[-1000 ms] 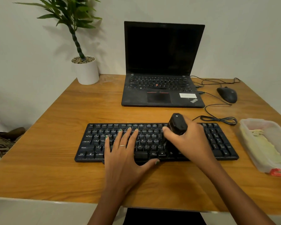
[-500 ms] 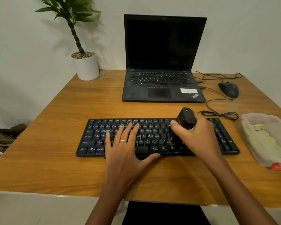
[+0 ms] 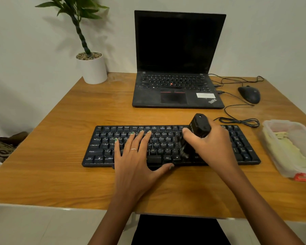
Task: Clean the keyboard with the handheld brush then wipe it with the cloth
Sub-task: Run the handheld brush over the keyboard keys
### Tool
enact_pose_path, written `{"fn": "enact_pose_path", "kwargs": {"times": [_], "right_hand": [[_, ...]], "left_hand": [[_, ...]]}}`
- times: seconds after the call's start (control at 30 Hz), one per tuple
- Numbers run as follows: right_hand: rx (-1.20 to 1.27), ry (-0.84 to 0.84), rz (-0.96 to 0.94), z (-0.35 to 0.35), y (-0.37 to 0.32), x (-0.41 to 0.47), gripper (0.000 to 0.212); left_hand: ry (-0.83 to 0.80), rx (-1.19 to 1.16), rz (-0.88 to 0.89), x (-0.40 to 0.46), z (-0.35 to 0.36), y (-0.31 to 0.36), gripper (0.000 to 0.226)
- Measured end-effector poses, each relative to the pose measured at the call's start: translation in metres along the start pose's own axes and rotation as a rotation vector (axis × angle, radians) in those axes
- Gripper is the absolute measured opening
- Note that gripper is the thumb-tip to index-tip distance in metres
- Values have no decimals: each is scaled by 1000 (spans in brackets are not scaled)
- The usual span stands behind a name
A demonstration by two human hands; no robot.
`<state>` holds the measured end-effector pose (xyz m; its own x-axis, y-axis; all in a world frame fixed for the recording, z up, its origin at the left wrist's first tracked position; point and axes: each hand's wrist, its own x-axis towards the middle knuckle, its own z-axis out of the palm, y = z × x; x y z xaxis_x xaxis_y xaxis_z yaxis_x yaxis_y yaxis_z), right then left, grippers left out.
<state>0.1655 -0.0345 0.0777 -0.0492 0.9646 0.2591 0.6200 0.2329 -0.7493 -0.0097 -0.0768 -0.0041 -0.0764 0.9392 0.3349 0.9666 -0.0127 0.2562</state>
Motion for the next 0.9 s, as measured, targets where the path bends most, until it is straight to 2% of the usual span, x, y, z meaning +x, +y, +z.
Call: {"fn": "enact_pose_path", "kwargs": {"times": [0.1,0.13,0.23,0.27,0.37,0.4,0.5,0.63,0.77,0.9], "right_hand": [[29,-202,3,2,-6,-5,21],[26,-219,0,2,-6,-6,21],[15,-37,-3,1,-2,-1,24],[15,-35,-3,0,-2,0,25],[-17,-234,-14,-2,-9,0,24],[-24,-232,-21,-1,-10,2,24],[5,-68,-43,1,-9,7,25],[-8,-259,-8,-1,-11,12,27],[-32,-118,-55,4,-11,15,23],[-24,-251,-16,5,-10,15,25]], "left_hand": [[5,-6,-3,0,0,-1,103],[4,-5,-1,0,0,-1,103],[5,0,1,1,0,0,103],[8,0,0,0,0,0,102],[21,-7,-1,1,0,0,102],[20,-9,1,0,0,0,102],[13,2,0,0,-1,0,102],[17,-5,-4,1,-2,0,102],[10,-6,-6,1,-2,1,103],[15,-14,-9,1,-3,0,103]]}}
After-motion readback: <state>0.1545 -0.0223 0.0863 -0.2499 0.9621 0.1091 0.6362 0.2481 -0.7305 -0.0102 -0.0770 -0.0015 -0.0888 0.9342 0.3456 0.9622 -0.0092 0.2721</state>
